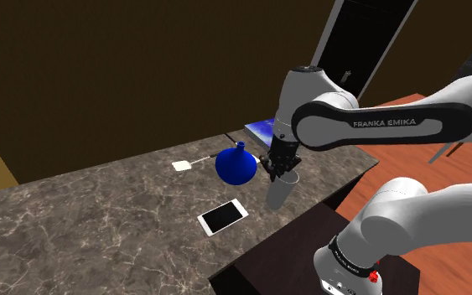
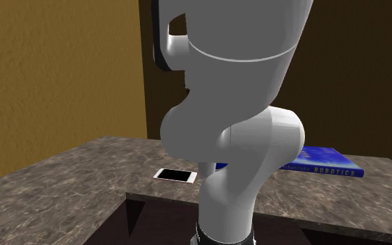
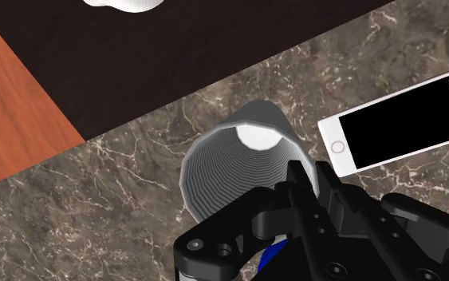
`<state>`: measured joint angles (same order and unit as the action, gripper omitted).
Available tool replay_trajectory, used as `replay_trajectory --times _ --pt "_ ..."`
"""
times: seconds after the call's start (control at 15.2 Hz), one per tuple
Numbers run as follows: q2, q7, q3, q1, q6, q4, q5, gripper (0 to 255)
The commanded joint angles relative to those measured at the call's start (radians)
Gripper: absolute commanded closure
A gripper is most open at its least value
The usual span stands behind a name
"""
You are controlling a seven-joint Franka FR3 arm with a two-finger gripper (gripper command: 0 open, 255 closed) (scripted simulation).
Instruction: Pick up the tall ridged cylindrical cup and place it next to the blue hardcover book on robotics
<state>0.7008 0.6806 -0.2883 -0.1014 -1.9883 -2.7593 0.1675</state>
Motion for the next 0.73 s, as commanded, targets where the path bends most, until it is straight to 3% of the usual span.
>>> replay_trajectory --times 0.0,0.66 --pt "0.010 0.001 0.003 0.000 0.031 0.021 -0.003 255" --pt "0.050 -0.001 0.028 -0.006 0.182 0.132 -0.021 255"
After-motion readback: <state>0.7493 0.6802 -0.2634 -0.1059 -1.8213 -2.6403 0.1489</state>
